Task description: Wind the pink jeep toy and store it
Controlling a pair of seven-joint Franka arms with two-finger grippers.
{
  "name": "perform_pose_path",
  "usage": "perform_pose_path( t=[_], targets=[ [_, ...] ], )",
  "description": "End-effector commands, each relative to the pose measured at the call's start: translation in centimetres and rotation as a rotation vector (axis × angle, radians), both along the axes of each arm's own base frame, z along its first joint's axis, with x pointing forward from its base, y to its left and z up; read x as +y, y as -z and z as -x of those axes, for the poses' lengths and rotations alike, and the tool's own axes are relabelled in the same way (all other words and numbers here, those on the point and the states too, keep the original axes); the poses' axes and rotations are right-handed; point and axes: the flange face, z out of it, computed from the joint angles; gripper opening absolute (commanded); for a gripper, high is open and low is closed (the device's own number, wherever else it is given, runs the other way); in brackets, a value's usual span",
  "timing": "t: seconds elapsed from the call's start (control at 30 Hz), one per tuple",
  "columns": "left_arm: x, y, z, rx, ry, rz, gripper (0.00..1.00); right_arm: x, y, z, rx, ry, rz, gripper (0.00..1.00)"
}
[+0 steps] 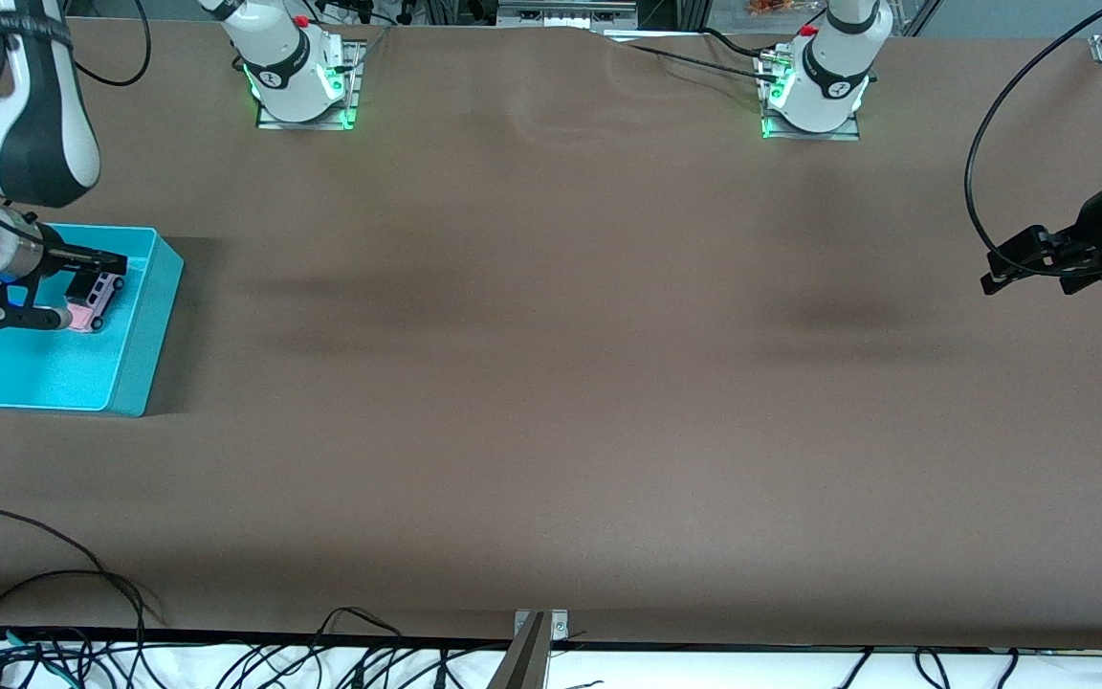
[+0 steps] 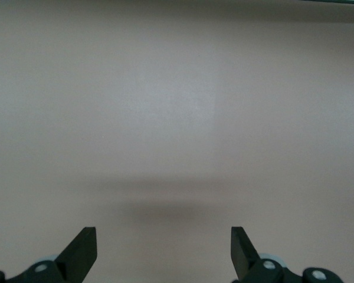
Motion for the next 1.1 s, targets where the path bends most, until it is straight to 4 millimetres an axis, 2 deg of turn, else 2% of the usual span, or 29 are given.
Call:
perform_pose_path(
  t=[0.0,0.1,0.27,0.4,0.53,0.73,0.9,1.07],
  targets=[
    [0.0,-0.4,0.5,-0.014,-0.013,-0.024,1.0,3.1,-5.5,-1.0,-0.059,0.117,-0.121,1.0],
    [0.0,-0.4,0.4,-0.013,-0.013,-0.025,1.0,4.0,-8.7,-1.1,-0.09,0.169,-0.195,1.0],
    [0.0,-0.4,0.4,-0.014,-0.013,-0.024,1.0,5.5,-12.6,-1.2,-0.134,0.204,-0.285,1.0],
    [0.1,-0.4,0.4,-0.015,-0.014,-0.025,1.0,7.2,-15.7,-1.9,-0.208,0.276,-0.289,1.0],
    [0.1,-0.4,0.4,-0.013,-0.014,-0.025,1.0,8.1,-17.0,-2.1,-0.237,0.267,-0.29,1.0],
    [0.0,-0.4,0.4,-0.013,-0.013,-0.025,1.0,8.4,-17.6,-1.7,-0.228,0.104,-0.319,1.0],
    [0.1,-0.4,0.4,-0.015,-0.014,-0.025,1.0,8.1,-18.1,-2.0,-0.268,0.088,-0.291,1.0],
    [0.1,-0.4,0.4,-0.015,-0.014,-0.025,1.0,8.9,-18.7,-1.8,-0.285,0.056,-0.253,1.0]
  ],
)
